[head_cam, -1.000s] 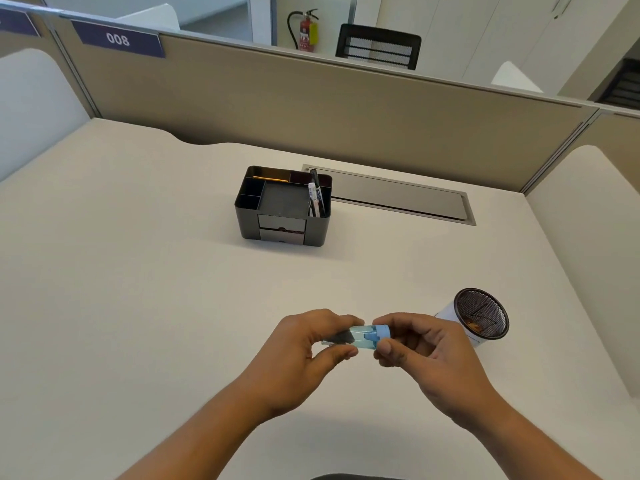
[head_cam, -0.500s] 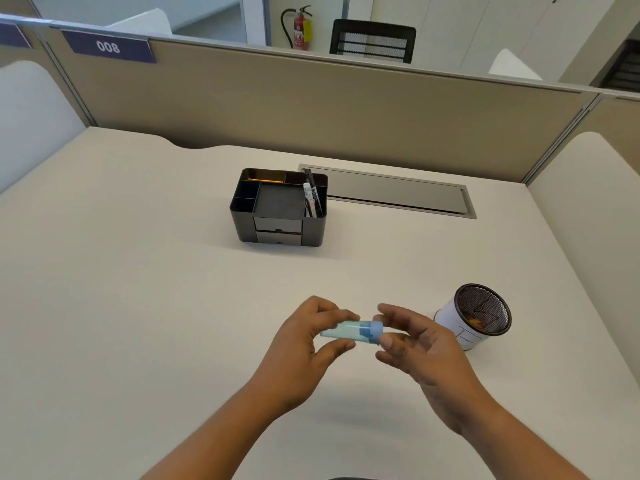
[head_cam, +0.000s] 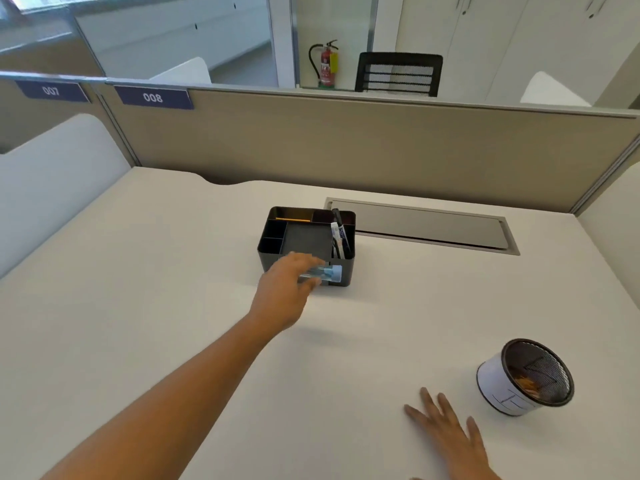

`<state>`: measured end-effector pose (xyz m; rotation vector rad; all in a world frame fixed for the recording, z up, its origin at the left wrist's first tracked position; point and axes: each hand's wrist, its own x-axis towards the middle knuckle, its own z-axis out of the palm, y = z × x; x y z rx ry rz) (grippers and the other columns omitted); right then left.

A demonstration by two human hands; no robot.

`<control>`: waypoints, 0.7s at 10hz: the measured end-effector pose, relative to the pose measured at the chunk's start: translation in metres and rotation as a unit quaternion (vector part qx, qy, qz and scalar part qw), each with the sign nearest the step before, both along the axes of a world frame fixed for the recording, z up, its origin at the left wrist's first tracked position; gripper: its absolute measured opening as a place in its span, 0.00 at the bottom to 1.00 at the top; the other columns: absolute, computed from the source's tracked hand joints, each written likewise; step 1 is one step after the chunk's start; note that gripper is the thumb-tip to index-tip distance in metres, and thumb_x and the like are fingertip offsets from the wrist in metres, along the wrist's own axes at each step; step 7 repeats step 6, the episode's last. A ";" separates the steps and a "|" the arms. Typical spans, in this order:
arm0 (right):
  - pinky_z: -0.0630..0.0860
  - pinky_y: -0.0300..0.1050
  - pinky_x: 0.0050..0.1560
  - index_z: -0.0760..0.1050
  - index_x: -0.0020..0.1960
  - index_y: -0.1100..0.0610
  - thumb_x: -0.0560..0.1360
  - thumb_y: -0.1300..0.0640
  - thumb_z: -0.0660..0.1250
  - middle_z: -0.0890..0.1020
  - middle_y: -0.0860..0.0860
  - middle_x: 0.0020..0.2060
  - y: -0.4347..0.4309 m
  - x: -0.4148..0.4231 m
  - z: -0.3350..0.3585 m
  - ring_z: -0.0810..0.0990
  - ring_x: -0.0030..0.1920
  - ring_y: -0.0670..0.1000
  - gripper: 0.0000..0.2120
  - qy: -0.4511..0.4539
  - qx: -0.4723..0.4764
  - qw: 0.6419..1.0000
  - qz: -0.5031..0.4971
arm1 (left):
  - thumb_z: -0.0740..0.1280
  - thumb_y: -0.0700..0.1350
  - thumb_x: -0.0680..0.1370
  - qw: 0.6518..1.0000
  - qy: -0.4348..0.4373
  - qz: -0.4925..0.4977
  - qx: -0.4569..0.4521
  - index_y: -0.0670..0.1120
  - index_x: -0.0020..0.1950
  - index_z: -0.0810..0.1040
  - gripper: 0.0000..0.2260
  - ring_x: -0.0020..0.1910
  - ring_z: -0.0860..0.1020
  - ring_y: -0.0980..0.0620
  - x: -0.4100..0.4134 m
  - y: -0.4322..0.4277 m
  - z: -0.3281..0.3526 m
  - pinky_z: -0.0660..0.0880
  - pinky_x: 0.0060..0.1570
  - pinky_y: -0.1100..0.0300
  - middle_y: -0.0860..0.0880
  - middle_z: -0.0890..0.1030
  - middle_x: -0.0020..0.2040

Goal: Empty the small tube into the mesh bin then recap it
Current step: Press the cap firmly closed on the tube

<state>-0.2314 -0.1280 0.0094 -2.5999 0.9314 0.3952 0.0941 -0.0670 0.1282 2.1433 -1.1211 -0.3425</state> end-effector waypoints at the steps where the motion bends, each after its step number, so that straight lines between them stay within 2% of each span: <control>1: 0.83 0.56 0.31 0.39 0.77 0.39 0.79 0.40 0.32 0.43 0.44 0.79 0.002 0.002 -0.003 0.76 0.62 0.35 0.26 0.000 -0.010 1.000 0.009 | 0.67 0.45 0.79 0.998 -0.041 0.022 0.034 0.52 0.66 0.75 0.16 0.74 0.62 0.45 0.035 -0.027 -0.002 0.64 0.68 0.45 0.48 0.71 0.72; 2: 0.71 0.64 0.62 0.46 0.72 0.30 0.54 0.16 0.28 0.40 0.39 0.79 0.003 0.005 -0.011 0.60 0.75 0.42 0.49 0.043 -0.006 0.999 0.019 | 0.66 0.46 0.79 0.997 -0.054 0.037 0.052 0.53 0.67 0.75 0.16 0.76 0.57 0.44 0.058 -0.050 -0.005 0.62 0.69 0.42 0.48 0.68 0.74; 3: 0.76 0.69 0.50 0.37 0.73 0.30 0.60 0.20 0.27 0.38 0.35 0.77 -0.003 0.012 -0.002 0.56 0.75 0.37 0.42 0.021 -0.022 0.999 0.017 | 0.67 0.47 0.79 0.993 -0.064 0.029 0.092 0.54 0.67 0.74 0.16 0.77 0.56 0.44 0.070 -0.065 -0.013 0.63 0.68 0.40 0.48 0.67 0.75; 4: 0.79 0.66 0.41 0.46 0.74 0.31 0.71 0.27 0.35 0.46 0.33 0.77 0.003 0.016 0.008 0.60 0.72 0.32 0.31 0.000 0.045 0.998 -0.034 | 0.67 0.47 0.79 0.989 -0.066 0.014 0.130 0.55 0.67 0.74 0.17 0.77 0.54 0.43 0.072 -0.069 -0.021 0.61 0.69 0.38 0.48 0.67 0.75; 5: 0.58 0.60 0.71 0.39 0.71 0.28 0.72 0.29 0.45 0.42 0.36 0.78 0.000 0.011 -0.009 0.50 0.77 0.40 0.30 0.041 -0.008 0.999 -0.033 | 0.67 0.46 0.78 0.990 -0.047 0.015 0.130 0.54 0.68 0.74 0.17 0.77 0.54 0.41 0.074 -0.071 -0.027 0.61 0.69 0.37 0.47 0.67 0.75; 6: 0.61 0.62 0.69 0.28 0.63 0.24 0.75 0.49 0.41 0.42 0.18 0.68 -0.004 0.017 0.001 0.57 0.75 0.38 0.29 0.052 -0.005 0.998 0.036 | 0.68 0.46 0.78 0.991 -0.054 0.018 0.120 0.53 0.71 0.70 0.21 0.77 0.53 0.42 0.072 -0.068 -0.025 0.59 0.71 0.37 0.47 0.64 0.76; 7: 0.61 0.62 0.69 0.28 0.63 0.24 0.75 0.49 0.41 0.42 0.18 0.68 -0.004 0.017 0.001 0.57 0.75 0.38 0.29 0.052 -0.005 0.998 0.036 | 0.68 0.46 0.78 0.991 -0.054 0.018 0.120 0.53 0.71 0.70 0.21 0.77 0.53 0.42 0.072 -0.068 -0.025 0.59 0.71 0.37 0.47 0.64 0.76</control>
